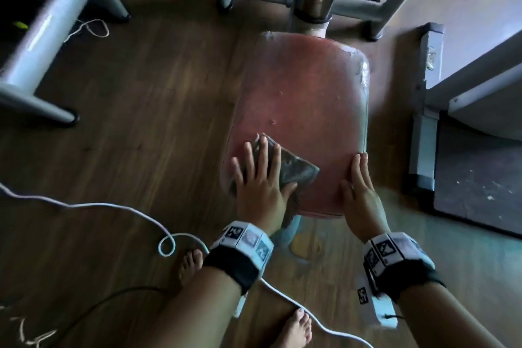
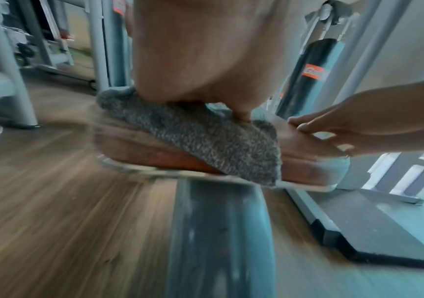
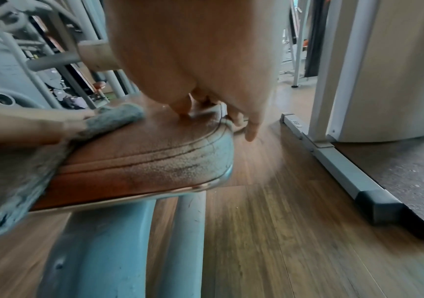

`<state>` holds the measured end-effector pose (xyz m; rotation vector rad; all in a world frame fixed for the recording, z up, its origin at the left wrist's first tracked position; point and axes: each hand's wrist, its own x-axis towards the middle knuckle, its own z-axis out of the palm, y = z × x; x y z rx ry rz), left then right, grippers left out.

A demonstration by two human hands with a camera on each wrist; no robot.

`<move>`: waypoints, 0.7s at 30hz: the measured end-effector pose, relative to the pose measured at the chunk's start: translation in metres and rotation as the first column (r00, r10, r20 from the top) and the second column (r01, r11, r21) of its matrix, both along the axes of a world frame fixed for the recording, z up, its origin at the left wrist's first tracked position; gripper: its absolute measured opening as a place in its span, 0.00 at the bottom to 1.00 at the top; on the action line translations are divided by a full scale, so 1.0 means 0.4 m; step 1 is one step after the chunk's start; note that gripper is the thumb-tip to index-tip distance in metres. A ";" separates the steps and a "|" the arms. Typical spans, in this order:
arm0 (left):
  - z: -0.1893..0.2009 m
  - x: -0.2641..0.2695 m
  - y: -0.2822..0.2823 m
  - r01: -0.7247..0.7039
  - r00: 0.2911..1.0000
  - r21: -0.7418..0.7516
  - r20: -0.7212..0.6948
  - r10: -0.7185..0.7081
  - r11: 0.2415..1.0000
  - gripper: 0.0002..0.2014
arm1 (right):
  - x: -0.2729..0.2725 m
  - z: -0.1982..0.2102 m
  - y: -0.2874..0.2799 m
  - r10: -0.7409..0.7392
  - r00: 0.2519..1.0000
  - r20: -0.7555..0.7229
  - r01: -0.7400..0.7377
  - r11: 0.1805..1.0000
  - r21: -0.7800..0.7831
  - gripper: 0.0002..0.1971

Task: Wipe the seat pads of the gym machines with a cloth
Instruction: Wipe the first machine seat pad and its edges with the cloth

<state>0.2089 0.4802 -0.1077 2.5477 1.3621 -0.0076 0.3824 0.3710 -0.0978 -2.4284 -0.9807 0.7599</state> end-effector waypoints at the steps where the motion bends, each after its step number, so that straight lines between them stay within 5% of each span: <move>1: 0.002 -0.026 -0.013 -0.043 0.999 0.011 -0.016 0.043 0.999 0.39 | 0.002 -0.003 -0.004 0.014 1.000 0.000 -0.014 1.000 0.000 0.32; 5: 0.006 -0.094 -0.067 -0.290 0.955 -0.043 0.051 0.292 0.956 0.33 | 0.006 -0.009 -0.012 0.048 0.999 0.001 -0.048 0.999 0.007 0.31; 9: 0.014 -0.076 -0.100 -0.366 0.850 -0.209 0.322 0.417 0.907 0.36 | 0.002 -0.010 -0.017 0.062 0.998 -0.013 -0.062 0.997 0.046 0.31; 13: 0.041 -0.033 -0.106 -0.542 0.528 -0.355 0.561 0.637 0.762 0.32 | 0.003 -0.014 -0.019 0.073 0.997 -0.036 -0.070 0.995 0.070 0.31; 17: 0.025 -0.014 -0.073 -0.727 0.332 -0.456 0.423 0.843 0.514 0.35 | 0.004 -0.015 -0.023 0.088 0.995 -0.042 -0.086 0.995 0.057 0.31; 21: -0.014 -0.026 -0.100 -0.679 0.416 -0.382 0.504 0.757 0.627 0.34 | 0.003 -0.017 -0.023 0.087 0.995 -0.042 -0.085 0.994 0.067 0.31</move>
